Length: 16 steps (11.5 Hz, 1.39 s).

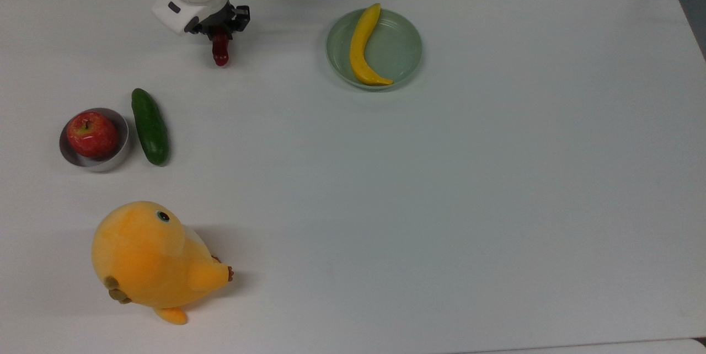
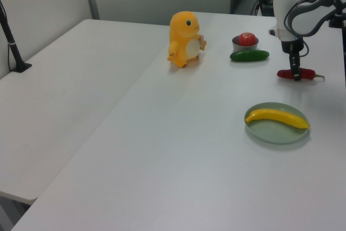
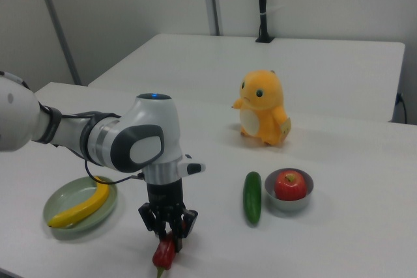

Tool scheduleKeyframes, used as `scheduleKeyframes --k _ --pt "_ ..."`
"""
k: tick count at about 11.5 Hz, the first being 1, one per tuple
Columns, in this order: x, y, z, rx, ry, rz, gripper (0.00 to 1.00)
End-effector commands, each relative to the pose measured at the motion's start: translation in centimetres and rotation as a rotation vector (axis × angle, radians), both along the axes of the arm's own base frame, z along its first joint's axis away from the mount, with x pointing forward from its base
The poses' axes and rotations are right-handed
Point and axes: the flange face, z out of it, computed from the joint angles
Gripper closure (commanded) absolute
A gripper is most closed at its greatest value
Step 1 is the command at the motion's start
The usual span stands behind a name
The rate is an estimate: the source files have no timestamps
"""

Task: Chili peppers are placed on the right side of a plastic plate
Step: 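Lift the chili pepper and carry it toward the green plate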

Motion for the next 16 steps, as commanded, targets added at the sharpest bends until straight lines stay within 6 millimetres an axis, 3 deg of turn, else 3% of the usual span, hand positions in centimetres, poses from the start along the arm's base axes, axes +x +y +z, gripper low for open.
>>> scheduleKeyframes --k 1,6,9,12,13,15,16 --pt "-0.8 1.1 4.5 0.007 0.022 0.007 1.00" --pt "0.9 9.9 7.4 0.066 0.014 0.017 1.00" --pt "1.2 15.7 6.2 0.091 0.027 0.046 1.00" --pt "1.5 17.3 4.8 0.088 0.038 0.057 0.96" --pt "1.6 17.4 4.8 0.088 0.027 0.057 0.89" --pt "1.7 17.5 4.6 0.103 0.028 0.049 0.59" --pt "1.7 17.5 4.6 0.105 0.028 0.047 0.51"
